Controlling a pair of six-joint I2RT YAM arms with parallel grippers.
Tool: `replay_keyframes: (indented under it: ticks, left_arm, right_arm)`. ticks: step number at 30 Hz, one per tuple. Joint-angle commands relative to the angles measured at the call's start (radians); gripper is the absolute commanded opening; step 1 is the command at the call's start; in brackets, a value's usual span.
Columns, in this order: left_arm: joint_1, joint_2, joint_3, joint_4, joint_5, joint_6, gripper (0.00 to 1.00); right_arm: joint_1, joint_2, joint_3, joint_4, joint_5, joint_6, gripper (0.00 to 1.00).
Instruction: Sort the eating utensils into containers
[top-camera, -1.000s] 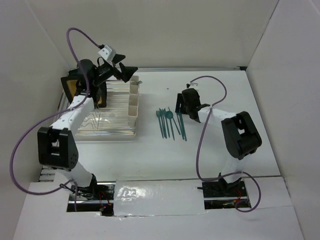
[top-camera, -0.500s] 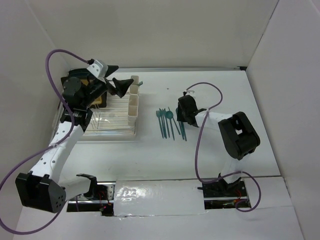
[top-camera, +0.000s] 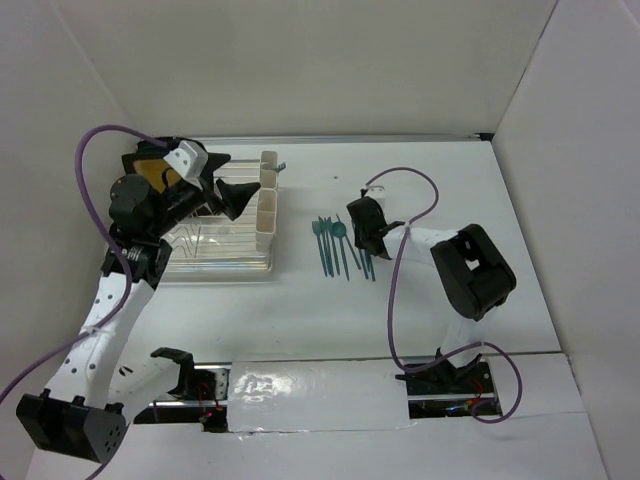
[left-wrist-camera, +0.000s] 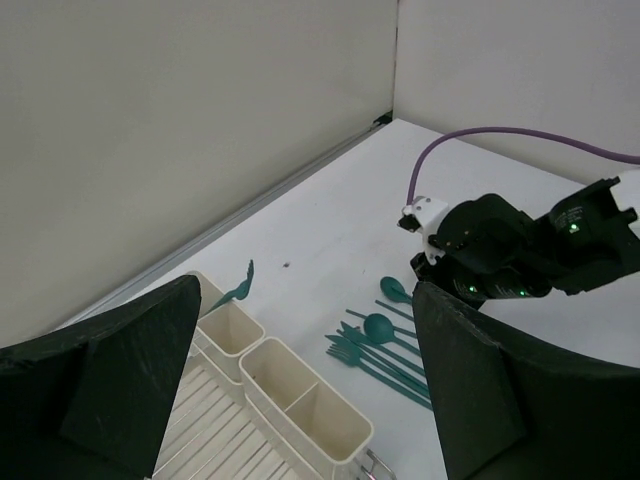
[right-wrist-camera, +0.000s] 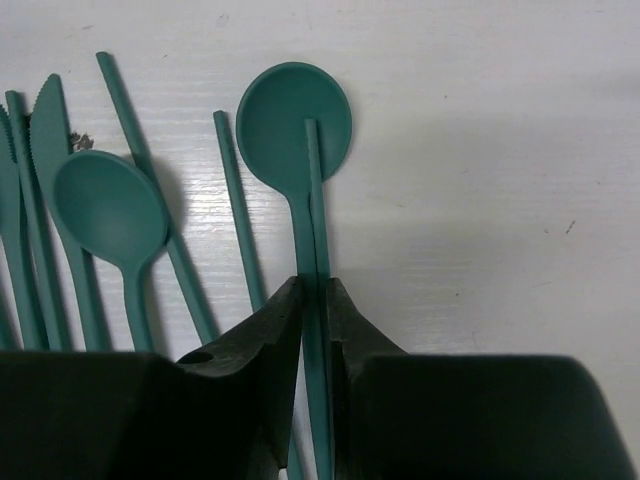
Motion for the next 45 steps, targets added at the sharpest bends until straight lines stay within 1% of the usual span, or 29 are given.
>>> replay_keyframes:
  ticks: [1, 4, 6, 8, 12, 16, 21, 24, 25, 27, 28, 30, 31, 32, 34, 35, 38, 42, 44, 45]
  left_arm:
    - [0.002, -0.059, -0.022, -0.034, 0.03, 0.052, 1.0]
    - [-0.003, -0.124, -0.095, 0.018, 0.02, 0.058, 1.0]
    - [-0.001, -0.14, -0.127, 0.047, 0.023, 0.06, 1.0]
    - [-0.003, -0.146, -0.144, 0.056, 0.037, 0.06, 1.0]
    - [-0.001, -0.137, -0.153, 0.047, 0.056, 0.057, 1.0]
    - [-0.003, -0.109, -0.132, 0.017, 0.076, 0.051, 1.0]
    - [-0.013, -0.05, -0.072, -0.036, 0.157, -0.018, 1.0]
    - [-0.03, 0.015, -0.002, -0.109, 0.207, -0.041, 1.0]
    - [-0.05, 0.032, 0.017, -0.129, 0.209, -0.049, 1.0]
    - [-0.059, 0.081, 0.056, -0.164, 0.203, -0.078, 1.0]
    - [-0.078, 0.098, 0.069, -0.168, 0.203, -0.087, 1.0]
    - [-0.121, 0.136, 0.09, -0.168, 0.18, -0.115, 1.0]
    - [-0.119, 0.147, 0.101, -0.198, 0.163, -0.123, 1.0]
    - [-0.137, 0.171, 0.11, -0.214, 0.154, -0.126, 1.0]
    - [-0.139, 0.179, 0.135, -0.232, 0.131, -0.124, 1.0]
    - [-0.139, 0.176, 0.136, -0.235, 0.122, -0.126, 1.0]
    - [-0.139, 0.152, 0.115, -0.217, 0.085, -0.106, 1.0]
    - [-0.141, 0.101, 0.025, -0.177, 0.048, -0.095, 1.0]
    - [-0.141, 0.098, 0.015, -0.177, 0.04, -0.078, 1.0]
    - [-0.142, 0.105, 0.018, -0.177, 0.036, -0.072, 1.0]
  right_arm:
    - [-0.009, 0.02, 0.015, -0.026, 0.055, 0.004, 0.2]
    - [-0.01, 0.043, 0.034, -0.026, 0.043, 0.001, 0.19]
    - [-0.012, 0.052, 0.052, -0.026, 0.033, -0.008, 0.19]
    - [-0.012, 0.069, 0.063, -0.037, 0.033, -0.014, 0.16]
    - [-0.013, 0.109, 0.099, -0.056, 0.043, -0.023, 0.01]
    - [-0.014, 0.086, 0.11, -0.094, 0.043, -0.023, 0.0]
    - [-0.012, -0.044, 0.129, -0.134, 0.02, -0.024, 0.0]
    - [-0.014, -0.145, 0.138, -0.161, -0.02, -0.011, 0.0]
    - [-0.015, -0.209, 0.138, -0.161, -0.031, -0.007, 0.0]
    - [-0.018, -0.277, 0.127, -0.161, -0.075, 0.003, 0.0]
    - [-0.018, -0.35, 0.115, -0.152, -0.095, 0.019, 0.0]
    - [-0.027, -0.42, 0.083, -0.103, -0.149, 0.024, 0.0]
    - [-0.033, -0.469, 0.072, -0.092, -0.149, 0.021, 0.04]
    - [-0.036, -0.483, 0.06, -0.092, -0.149, 0.013, 0.12]
    - [-0.044, -0.486, 0.06, -0.115, -0.123, 0.004, 0.23]
    - [-0.053, -0.473, 0.06, -0.132, -0.123, 0.0, 0.33]
    - [-0.069, -0.402, 0.06, -0.157, -0.135, -0.001, 0.42]
    - [-0.067, -0.264, 0.038, -0.114, -0.158, 0.007, 0.44]
    - [-0.064, -0.221, 0.038, -0.105, -0.158, 0.009, 0.45]
    - [-0.066, -0.174, 0.038, -0.092, -0.158, 0.009, 0.46]
